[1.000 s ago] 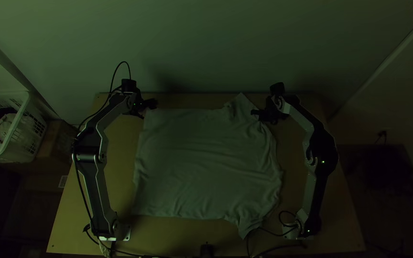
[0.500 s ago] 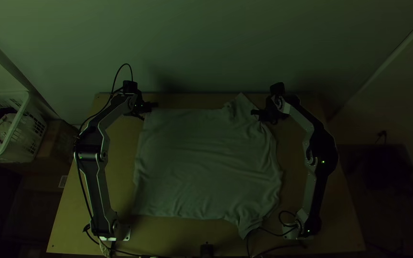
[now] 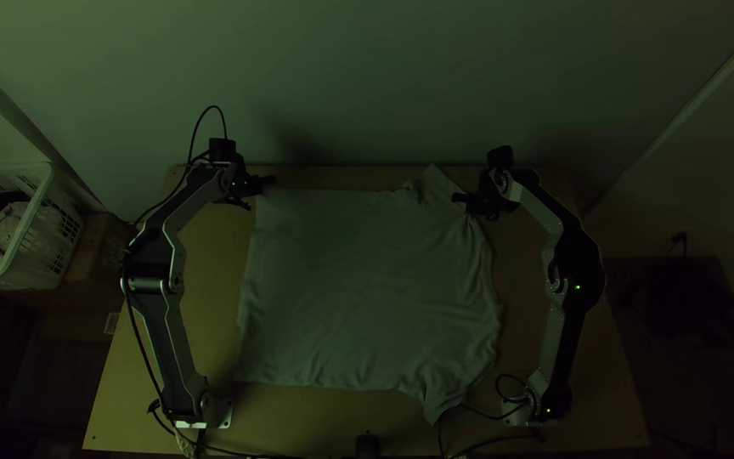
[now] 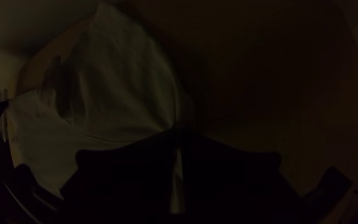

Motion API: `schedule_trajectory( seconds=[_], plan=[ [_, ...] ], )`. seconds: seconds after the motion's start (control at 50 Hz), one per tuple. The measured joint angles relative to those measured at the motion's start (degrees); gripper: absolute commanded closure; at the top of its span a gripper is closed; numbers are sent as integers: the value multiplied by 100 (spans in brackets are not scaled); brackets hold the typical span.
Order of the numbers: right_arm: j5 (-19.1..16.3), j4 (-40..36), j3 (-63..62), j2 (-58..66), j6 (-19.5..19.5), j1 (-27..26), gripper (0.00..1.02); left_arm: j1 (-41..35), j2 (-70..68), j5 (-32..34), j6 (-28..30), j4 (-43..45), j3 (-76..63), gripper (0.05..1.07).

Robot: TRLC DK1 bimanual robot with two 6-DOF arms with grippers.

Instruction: Fold the t-shirt

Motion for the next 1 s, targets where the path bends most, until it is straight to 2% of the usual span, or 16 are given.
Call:
schedule_trajectory(
  seconds=[0.7, 1.0],
  plan=[
    [20, -197, -17, -804, -92, 31, 100, 98, -1425, 9, -17, 181, -1486, 105],
    [153, -216, -673, -1316, -179, 120, 100, 92, -2129, 9, -17, 426, -2406, 105]
  ],
)
